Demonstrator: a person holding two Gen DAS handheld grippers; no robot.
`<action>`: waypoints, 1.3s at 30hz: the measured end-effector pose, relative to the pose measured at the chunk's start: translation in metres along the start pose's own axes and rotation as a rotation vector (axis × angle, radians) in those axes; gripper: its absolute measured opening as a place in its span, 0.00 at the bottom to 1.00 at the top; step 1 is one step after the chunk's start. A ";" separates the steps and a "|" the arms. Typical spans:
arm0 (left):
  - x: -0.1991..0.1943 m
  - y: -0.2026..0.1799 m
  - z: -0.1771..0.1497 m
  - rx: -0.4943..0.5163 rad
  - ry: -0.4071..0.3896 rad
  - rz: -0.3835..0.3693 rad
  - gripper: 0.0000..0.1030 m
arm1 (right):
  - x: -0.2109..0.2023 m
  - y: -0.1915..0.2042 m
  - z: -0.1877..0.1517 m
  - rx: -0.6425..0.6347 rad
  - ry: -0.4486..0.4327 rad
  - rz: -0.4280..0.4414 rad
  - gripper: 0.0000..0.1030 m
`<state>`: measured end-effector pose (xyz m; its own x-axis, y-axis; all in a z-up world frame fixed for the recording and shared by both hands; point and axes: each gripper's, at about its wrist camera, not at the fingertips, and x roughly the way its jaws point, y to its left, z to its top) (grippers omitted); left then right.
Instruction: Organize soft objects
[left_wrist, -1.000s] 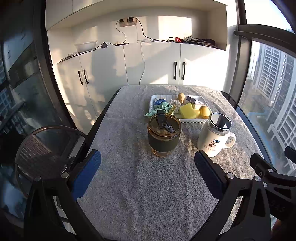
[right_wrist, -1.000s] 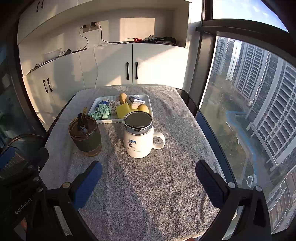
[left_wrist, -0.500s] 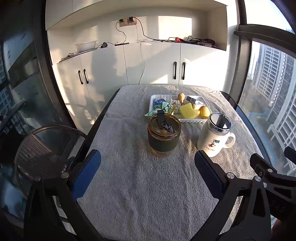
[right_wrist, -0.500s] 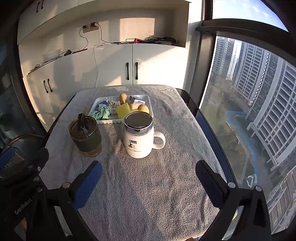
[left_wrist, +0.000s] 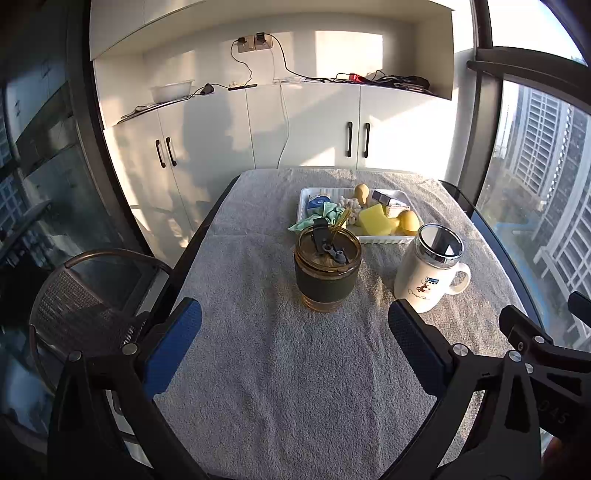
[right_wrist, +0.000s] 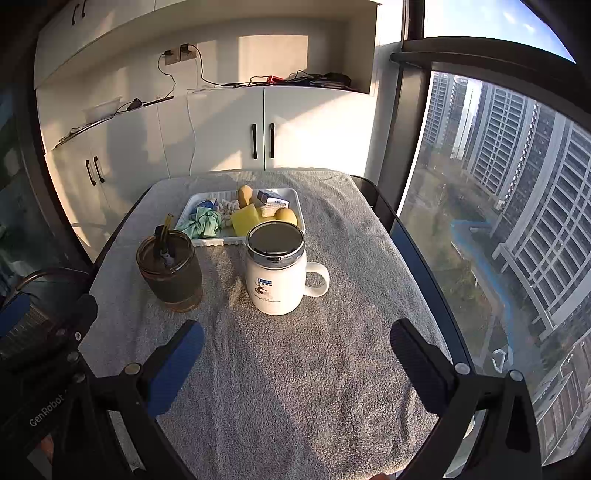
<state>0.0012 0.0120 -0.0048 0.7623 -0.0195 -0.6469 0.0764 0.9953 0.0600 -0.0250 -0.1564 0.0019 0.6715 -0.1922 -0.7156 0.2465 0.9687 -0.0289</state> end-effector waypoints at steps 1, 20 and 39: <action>0.000 0.000 0.000 0.001 0.000 0.001 1.00 | 0.000 0.000 0.000 0.001 0.000 0.000 1.00; 0.000 -0.002 0.001 0.014 -0.014 0.017 1.00 | 0.001 0.001 0.000 0.002 -0.001 -0.007 1.00; 0.001 -0.002 0.001 0.016 -0.013 0.014 1.00 | 0.001 0.002 -0.002 -0.002 -0.004 -0.010 1.00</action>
<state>0.0020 0.0103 -0.0047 0.7718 -0.0071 -0.6358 0.0758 0.9938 0.0809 -0.0247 -0.1543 -0.0005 0.6720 -0.2028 -0.7122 0.2521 0.9670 -0.0374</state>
